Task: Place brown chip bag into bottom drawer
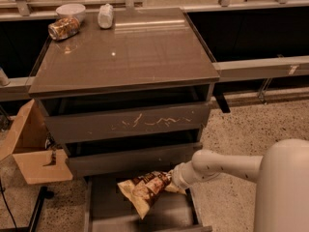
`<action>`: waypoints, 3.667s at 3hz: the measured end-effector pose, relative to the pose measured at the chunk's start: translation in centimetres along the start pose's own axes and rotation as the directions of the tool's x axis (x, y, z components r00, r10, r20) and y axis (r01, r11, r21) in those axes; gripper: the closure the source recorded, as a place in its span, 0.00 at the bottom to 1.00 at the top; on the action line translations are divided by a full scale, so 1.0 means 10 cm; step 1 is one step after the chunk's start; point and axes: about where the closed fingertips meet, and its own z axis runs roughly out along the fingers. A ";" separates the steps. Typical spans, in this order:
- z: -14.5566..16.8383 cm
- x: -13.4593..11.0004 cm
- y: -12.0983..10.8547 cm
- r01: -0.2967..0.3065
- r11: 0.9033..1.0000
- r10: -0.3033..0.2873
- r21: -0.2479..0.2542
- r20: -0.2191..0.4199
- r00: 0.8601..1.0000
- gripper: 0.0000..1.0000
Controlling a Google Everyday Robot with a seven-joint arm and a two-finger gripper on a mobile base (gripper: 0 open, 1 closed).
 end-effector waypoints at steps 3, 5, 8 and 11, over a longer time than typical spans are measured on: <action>0.89 0.44 0.11 -0.005 0.998 0.005 -0.056 -0.004 1.000 1.00; 1.23 0.53 0.18 0.005 0.995 -0.006 -0.095 -0.016 1.000 1.00; 1.46 0.59 0.00 -0.016 1.000 0.016 -0.012 -0.028 0.999 1.00; 1.83 0.79 -0.33 -0.039 0.997 0.043 0.061 -0.062 0.997 1.00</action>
Offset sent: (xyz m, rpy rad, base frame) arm -0.0055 0.0130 -0.0981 0.0143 0.0357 0.0147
